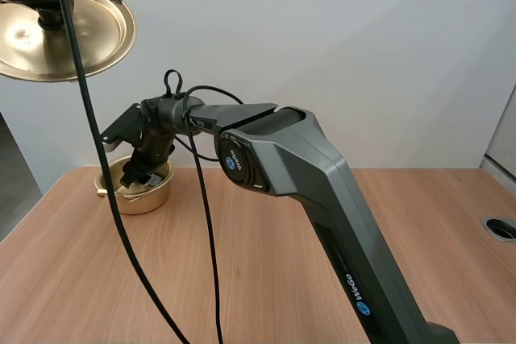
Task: Open the pot, put the car inside, and close it
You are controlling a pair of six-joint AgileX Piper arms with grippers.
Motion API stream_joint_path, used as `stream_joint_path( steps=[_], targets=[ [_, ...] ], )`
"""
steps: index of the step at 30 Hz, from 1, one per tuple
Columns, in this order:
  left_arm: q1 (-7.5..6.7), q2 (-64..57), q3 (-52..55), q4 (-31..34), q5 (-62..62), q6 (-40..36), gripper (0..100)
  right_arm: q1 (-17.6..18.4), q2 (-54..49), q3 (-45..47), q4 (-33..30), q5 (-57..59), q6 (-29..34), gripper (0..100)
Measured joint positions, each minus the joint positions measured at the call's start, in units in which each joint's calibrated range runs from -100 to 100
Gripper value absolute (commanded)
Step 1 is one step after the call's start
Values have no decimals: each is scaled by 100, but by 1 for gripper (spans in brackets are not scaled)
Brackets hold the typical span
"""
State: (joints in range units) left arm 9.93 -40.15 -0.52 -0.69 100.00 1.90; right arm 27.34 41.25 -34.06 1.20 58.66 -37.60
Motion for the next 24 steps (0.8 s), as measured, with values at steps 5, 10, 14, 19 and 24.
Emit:
stream_joint_path(
  steps=[5, 10, 14, 19, 24],
  targets=[
    [0, 0, 0, 0, 0, 0, 0, 0, -161, 0, -367, 169, 80, 96],
    [0, 28, 0, 236, 0, 0, 0, -43, -585, 0, -409, 402, 653, 100],
    [0, 28, 0, 356, 0, 0, 0, -169, -1011, 0, -409, 583, 822, 100],
    [0, 41, 0, 560, 0, 0, 0, -420, -1394, -2, -409, 1104, 857, 61],
    [0, 278, 24, 545, -15, 0, 0, -776, -1621, -2, -386, 2050, 1012, 0]
  ],
)
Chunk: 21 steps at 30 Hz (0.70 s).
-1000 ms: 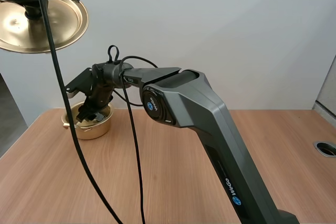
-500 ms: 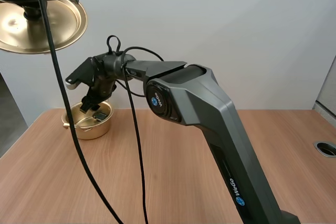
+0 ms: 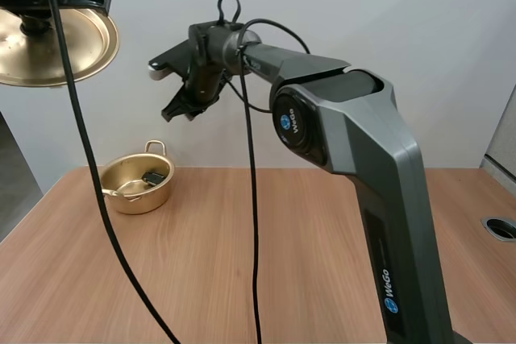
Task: Open the pot, put the car inside, and close it
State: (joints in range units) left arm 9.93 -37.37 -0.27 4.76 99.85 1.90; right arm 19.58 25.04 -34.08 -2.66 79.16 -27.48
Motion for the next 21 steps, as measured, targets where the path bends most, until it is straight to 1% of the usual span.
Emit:
stream_joint_path(
  steps=[3, 6, 9, 13, 16, 21],
  targets=[
    [0, 376, 250, -104, 0, 0, 0, -291, -145, 0, 200, 777, 283, 0],
    [0, 705, 605, -157, 0, 0, 0, -567, -320, 72, 648, 1525, 307, 0],
    [0, 1076, 1042, -287, -312, 0, 0, -866, -558, 80, 1138, 2001, 95, 0],
    [0, 1509, 1638, -441, -1215, 110, 0, -1190, -990, 188, 1796, 2084, -433, 0],
    [0, 1829, 1996, -476, -1958, 145, 0, -1278, -1446, 388, 2334, 2084, -630, 0],
    [0, 2355, 2082, -476, -3281, 156, 0, -1278, -2282, 930, 3131, 2080, -643, 0]
  ],
)
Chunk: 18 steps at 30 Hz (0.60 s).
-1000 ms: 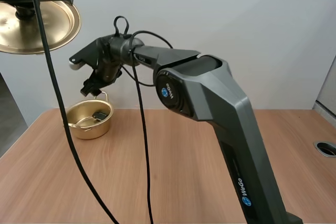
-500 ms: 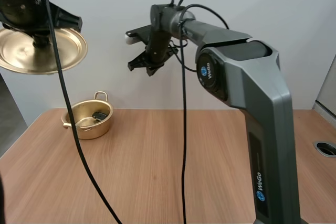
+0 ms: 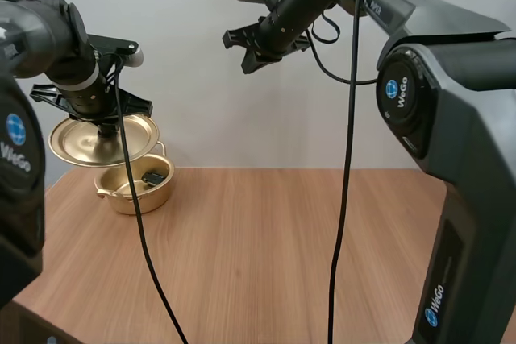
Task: Open the pot, put the car inside, and close it
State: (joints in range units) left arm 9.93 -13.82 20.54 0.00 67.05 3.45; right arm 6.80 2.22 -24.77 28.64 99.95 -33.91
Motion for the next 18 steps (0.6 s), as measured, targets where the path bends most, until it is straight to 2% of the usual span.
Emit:
stream_joint_path(
  steps=[7, 12, 18],
  targets=[
    [0, 700, 0, -183, -1363, 53, 0, 7, -1079, 943, 146, 5, 0, 0],
    [0, 1157, 0, -423, -1474, 296, 0, 7, -1624, 1429, 158, 5, 0, 0],
    [0, 1554, 0, -635, -1490, 475, 0, 7, -1871, 1479, 146, -1, 32, 0]
  ],
)
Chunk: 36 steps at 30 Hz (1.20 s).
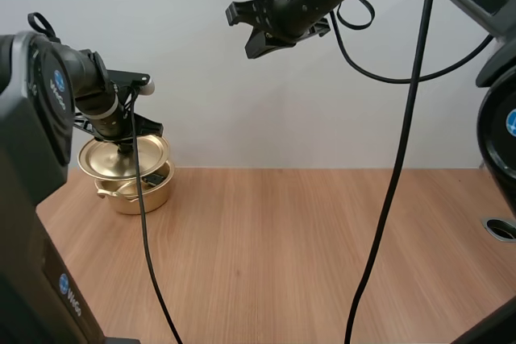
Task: Open the pot, put the car inside, and close it
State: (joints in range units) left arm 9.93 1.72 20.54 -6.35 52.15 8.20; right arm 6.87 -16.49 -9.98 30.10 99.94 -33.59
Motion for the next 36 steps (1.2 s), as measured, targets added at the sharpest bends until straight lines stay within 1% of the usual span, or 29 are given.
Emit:
stream_joint_path(
  steps=[4, 18, 30, 34, 36],
  targets=[
    [0, 161, 0, -193, -192, 166, 0, 0, -76, 0, -20, 0, 0, 0],
    [0, 854, -13, -193, -932, 166, 0, 0, -384, 0, -33, 0, 0, 0],
    [0, 894, -25, -193, -1485, 166, 0, 0, -464, 0, -33, 0, 0, 0],
    [-25, 894, -25, -193, -1544, 166, 0, 0, -464, 0, -33, 0, 0, 0],
    [-64, 894, -25, -193, -1544, 166, 0, 0, -464, 0, -33, 0, 0, 0]
  ],
)
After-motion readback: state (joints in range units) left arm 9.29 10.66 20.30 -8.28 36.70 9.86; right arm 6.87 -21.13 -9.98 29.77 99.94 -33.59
